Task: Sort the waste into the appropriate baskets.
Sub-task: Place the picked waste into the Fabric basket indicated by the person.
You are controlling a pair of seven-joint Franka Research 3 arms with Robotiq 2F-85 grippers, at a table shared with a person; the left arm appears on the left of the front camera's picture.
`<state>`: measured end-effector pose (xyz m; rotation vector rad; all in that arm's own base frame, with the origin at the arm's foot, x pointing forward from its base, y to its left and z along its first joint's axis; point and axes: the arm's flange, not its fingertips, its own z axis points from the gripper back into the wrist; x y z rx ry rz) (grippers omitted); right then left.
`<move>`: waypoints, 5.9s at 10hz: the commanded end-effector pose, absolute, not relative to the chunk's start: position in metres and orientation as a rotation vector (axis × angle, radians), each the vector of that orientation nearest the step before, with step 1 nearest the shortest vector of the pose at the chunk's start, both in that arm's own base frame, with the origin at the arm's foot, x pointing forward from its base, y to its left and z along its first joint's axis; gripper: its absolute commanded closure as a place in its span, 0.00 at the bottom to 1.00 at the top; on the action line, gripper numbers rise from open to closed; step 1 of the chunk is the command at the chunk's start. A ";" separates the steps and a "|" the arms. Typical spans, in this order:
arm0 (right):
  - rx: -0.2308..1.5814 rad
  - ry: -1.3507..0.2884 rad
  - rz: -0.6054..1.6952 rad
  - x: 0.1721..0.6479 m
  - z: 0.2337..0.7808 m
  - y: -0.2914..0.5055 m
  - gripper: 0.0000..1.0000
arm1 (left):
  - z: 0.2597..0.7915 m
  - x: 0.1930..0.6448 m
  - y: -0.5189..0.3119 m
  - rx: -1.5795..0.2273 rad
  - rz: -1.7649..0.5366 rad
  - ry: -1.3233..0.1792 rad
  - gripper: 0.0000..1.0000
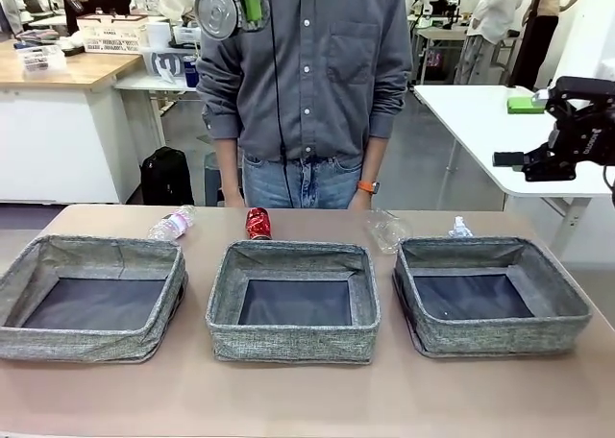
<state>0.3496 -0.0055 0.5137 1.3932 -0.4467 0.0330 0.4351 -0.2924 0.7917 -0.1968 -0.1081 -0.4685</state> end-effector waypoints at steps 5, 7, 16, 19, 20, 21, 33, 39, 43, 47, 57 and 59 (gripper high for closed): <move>1.416 -0.448 0.020 0.352 0.518 -0.003 0.00 | 0.792 0.434 -0.293 -0.198 -0.466 -0.121 0.55; 1.416 -0.448 0.020 0.352 0.518 -0.003 0.00 | 0.792 0.434 -0.293 -0.198 -0.466 -0.121 0.55; 1.416 -0.448 0.020 0.352 0.518 -0.003 0.00 | 0.792 0.434 -0.293 -0.198 -0.466 -0.121 0.55; 1.416 -0.448 0.020 0.352 0.518 -0.003 0.00 | 0.792 0.434 -0.293 -0.198 -0.466 -0.121 0.55; 1.416 -0.448 0.020 0.352 0.518 -0.003 0.00 | 0.792 0.435 -0.292 -0.197 -0.468 -0.108 0.55; 1.416 -0.448 0.020 0.352 0.518 -0.003 0.00 | 0.762 0.440 -0.306 -0.214 -0.335 -0.148 0.55; 1.416 -0.448 0.020 0.352 0.518 -0.003 0.00 | 0.474 0.424 -0.369 -0.117 -0.167 -0.135 0.55; 1.416 -0.448 0.020 0.352 0.518 -0.003 0.00 | 0.465 0.429 -0.388 -0.087 -0.219 -0.078 0.55; 1.416 -0.448 0.020 0.352 0.518 -0.003 0.00 | 0.466 0.432 -0.391 -0.083 -0.219 -0.061 0.00; 1.416 -0.448 0.020 0.352 0.518 -0.003 0.00 | 0.471 0.433 -0.388 -0.080 -0.215 -0.058 0.00; 1.416 -0.448 0.020 0.352 0.518 -0.003 0.00 | 0.561 0.395 -0.121 -0.949 -0.075 -0.153 0.00; 1.416 -0.448 0.020 0.352 0.518 -0.003 0.00 | 0.536 0.378 -0.089 -1.139 -0.016 -0.224 0.00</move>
